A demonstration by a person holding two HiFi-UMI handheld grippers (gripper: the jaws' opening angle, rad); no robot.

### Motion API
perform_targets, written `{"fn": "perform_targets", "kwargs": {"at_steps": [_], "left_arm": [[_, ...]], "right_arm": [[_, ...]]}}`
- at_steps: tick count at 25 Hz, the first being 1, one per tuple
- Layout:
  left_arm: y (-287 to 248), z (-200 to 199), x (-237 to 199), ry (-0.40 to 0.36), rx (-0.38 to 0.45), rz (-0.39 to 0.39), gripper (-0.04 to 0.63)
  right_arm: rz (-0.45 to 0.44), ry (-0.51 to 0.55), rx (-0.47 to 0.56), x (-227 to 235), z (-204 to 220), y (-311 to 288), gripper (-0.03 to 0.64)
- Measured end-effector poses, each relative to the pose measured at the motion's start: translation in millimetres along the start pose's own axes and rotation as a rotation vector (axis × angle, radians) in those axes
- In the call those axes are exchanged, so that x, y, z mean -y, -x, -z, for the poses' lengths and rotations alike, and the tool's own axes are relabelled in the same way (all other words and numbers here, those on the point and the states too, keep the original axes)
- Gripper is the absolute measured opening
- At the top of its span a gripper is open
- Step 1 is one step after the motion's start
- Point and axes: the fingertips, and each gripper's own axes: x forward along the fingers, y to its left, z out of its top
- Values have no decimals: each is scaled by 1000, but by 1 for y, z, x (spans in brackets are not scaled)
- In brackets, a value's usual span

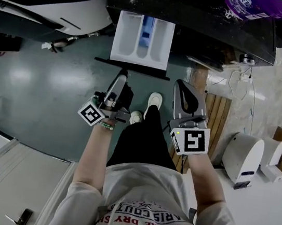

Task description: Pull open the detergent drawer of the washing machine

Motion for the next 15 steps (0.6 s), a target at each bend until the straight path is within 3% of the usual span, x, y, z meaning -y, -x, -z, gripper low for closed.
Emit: {"fn": "perform_targets", "kwargs": {"at_steps": [3, 9, 15], "left_arm": [[2, 2, 7, -57, -45, -18, -4], [5, -5, 35, -99, -23, -22, -9], [-3, -1, 87, -381, -182, -70, -9]], "right_arm": [[24, -8, 3, 2, 0, 4, 0], [28, 9, 11, -14, -12, 17, 0], [33, 38, 35, -35, -46, 39, 0]]}}
